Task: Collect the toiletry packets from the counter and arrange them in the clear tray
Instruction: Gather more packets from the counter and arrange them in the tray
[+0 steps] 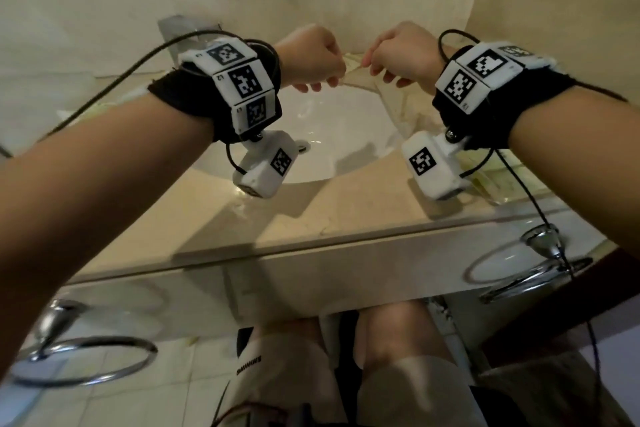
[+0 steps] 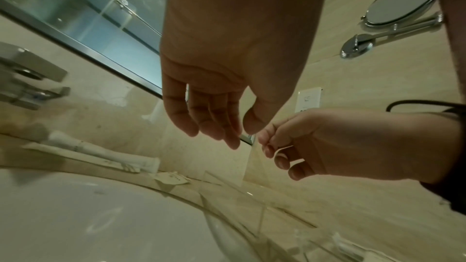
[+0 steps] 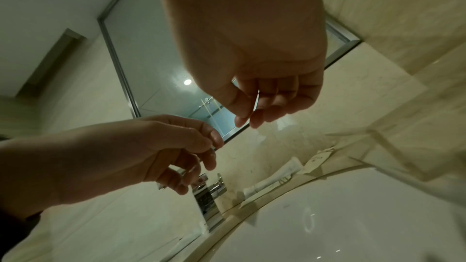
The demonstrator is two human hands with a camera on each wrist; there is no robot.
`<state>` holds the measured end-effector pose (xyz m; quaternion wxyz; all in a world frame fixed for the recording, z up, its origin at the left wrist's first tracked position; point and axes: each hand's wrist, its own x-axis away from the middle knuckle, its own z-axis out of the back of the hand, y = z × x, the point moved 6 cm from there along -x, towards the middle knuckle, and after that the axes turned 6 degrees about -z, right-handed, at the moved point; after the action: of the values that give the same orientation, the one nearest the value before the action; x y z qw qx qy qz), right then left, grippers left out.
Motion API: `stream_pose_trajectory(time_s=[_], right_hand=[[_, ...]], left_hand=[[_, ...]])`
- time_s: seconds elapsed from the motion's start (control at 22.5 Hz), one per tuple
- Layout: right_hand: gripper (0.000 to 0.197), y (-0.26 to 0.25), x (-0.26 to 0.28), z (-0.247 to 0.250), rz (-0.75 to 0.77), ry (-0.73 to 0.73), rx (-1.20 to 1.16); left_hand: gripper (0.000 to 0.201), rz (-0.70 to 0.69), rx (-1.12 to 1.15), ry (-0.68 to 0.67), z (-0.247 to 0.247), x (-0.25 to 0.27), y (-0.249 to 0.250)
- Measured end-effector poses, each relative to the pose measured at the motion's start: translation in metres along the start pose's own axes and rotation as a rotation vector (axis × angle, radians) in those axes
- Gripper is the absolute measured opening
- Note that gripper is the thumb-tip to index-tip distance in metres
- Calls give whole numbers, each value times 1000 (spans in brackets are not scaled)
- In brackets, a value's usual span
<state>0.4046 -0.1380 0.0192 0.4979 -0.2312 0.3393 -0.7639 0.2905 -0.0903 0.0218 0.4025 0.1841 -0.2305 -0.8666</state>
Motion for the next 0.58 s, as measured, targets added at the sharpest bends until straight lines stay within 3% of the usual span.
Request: stream_pose_trajectory(time_s=[0.22,0.4,0.58], right_hand=[[9,-29,-5,-38,37,-50,30],[22,-49,-10,-69,53,-87,66],[21,-70,-12,-105,46,-220,81]], left_hand=[[10,81,-17,45,22,18,-38],[11,165,-60,85,46,34,-69],[18,285,-135,80,74,56,-109]])
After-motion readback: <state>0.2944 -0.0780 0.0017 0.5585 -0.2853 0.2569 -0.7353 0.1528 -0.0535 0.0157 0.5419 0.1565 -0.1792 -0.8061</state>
